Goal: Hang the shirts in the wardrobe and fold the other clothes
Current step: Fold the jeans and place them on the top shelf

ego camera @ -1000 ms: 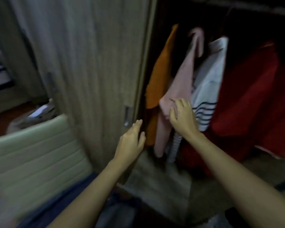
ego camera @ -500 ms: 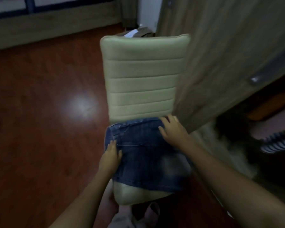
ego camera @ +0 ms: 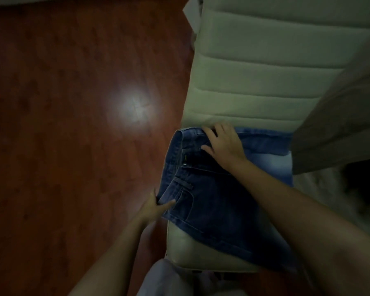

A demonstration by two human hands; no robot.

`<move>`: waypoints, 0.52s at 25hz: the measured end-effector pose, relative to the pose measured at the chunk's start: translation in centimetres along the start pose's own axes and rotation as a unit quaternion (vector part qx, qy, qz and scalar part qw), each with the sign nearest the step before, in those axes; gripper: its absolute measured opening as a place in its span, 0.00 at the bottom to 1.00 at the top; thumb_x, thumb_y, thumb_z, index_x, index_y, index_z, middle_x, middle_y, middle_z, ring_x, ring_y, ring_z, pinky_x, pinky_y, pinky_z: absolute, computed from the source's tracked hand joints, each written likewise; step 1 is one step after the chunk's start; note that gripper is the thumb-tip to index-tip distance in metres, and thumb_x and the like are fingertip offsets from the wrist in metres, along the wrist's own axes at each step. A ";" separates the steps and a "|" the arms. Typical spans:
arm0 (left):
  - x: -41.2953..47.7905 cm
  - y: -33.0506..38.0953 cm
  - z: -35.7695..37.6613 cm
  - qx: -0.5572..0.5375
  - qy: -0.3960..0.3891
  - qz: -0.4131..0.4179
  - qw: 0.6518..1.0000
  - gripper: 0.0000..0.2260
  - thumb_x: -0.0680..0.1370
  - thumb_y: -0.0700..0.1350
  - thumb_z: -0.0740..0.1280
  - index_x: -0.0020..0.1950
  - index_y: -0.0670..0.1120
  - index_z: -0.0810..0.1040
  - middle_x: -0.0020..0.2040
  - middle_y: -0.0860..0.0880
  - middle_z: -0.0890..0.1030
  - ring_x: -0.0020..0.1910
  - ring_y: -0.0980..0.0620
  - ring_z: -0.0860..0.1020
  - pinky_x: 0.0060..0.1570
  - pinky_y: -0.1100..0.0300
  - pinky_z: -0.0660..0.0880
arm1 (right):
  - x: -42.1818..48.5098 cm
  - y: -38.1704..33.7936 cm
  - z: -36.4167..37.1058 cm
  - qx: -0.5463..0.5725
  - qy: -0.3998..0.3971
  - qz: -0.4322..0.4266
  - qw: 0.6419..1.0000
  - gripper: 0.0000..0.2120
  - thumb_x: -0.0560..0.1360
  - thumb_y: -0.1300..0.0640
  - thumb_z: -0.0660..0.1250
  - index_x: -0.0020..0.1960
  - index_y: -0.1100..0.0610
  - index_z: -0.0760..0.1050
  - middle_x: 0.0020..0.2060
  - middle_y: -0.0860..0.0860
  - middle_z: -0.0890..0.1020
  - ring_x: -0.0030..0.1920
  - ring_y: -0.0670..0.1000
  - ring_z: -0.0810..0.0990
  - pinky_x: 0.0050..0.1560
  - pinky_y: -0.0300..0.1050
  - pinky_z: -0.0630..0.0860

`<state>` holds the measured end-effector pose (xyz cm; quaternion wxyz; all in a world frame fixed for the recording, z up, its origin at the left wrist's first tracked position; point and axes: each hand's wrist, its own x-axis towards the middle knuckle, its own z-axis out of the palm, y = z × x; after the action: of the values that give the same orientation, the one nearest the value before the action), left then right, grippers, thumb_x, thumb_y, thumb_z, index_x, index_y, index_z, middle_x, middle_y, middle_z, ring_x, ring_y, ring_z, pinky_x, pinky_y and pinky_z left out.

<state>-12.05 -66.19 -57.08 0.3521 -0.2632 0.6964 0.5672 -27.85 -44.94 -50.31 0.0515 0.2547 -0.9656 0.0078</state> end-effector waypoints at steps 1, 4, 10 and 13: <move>0.4 -0.4 -0.1 -0.010 -0.004 0.003 1.000 0.35 0.73 0.45 0.72 0.74 0.42 0.55 0.66 0.52 0.67 0.63 0.47 0.73 0.49 0.58 0.77 | 0.3 -0.2 0.3 -0.014 0.007 -0.004 1.000 0.16 0.70 0.50 0.69 0.52 0.60 0.77 0.40 0.57 0.78 0.39 0.58 0.76 0.43 0.49 0.71; 0.3 -0.5 -0.3 -0.041 0.010 0.043 0.998 0.16 0.71 0.38 0.73 0.56 0.42 0.75 0.54 0.43 0.82 0.49 0.45 0.82 0.46 0.53 0.80 | 0.9 -0.2 -0.3 0.026 0.002 0.015 1.000 0.10 0.76 0.55 0.62 0.40 0.61 0.73 0.33 0.58 0.76 0.33 0.59 0.75 0.31 0.46 0.67; -7.9 7.2 2.3 -0.098 -0.063 0.068 0.991 0.09 0.70 0.29 0.70 0.49 0.36 0.79 0.45 0.41 0.84 0.43 0.43 0.83 0.39 0.57 0.80 | -3.1 4.6 -9.8 0.160 -0.028 0.144 0.976 0.16 0.81 0.51 0.53 0.47 0.62 0.71 0.47 0.62 0.77 0.47 0.63 0.76 0.43 0.53 0.69; -12.8 13.7 5.5 -0.058 -0.128 0.107 0.984 0.08 0.68 0.30 0.72 0.46 0.37 0.80 0.42 0.42 0.85 0.41 0.43 0.83 0.40 0.53 0.81 | -6.9 9.5 -17.6 0.216 -0.005 0.230 0.949 0.13 0.81 0.50 0.55 0.42 0.57 0.66 0.47 0.64 0.78 0.48 0.62 0.76 0.43 0.51 0.68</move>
<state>-13.60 -58.27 -39.25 0.3600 -0.1327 0.6356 0.6699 -24.93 -32.56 -33.40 -0.0130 0.0308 -0.9735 0.2263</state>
